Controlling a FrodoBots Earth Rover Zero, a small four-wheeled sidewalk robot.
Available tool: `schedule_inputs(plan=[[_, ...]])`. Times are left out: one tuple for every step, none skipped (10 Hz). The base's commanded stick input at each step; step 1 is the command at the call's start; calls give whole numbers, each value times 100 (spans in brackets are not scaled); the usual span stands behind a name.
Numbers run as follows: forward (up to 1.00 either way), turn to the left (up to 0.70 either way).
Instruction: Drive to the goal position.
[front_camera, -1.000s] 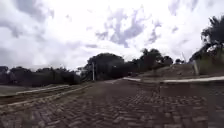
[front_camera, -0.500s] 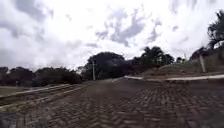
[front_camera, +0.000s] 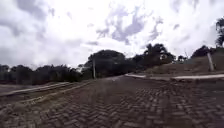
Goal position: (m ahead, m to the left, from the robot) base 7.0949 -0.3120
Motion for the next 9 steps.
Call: schedule_inputs(plan=[[85,0],[85,0],[85,0],[85,0],[85,0],[85,0],[85,0],[85,0],[85,0]])
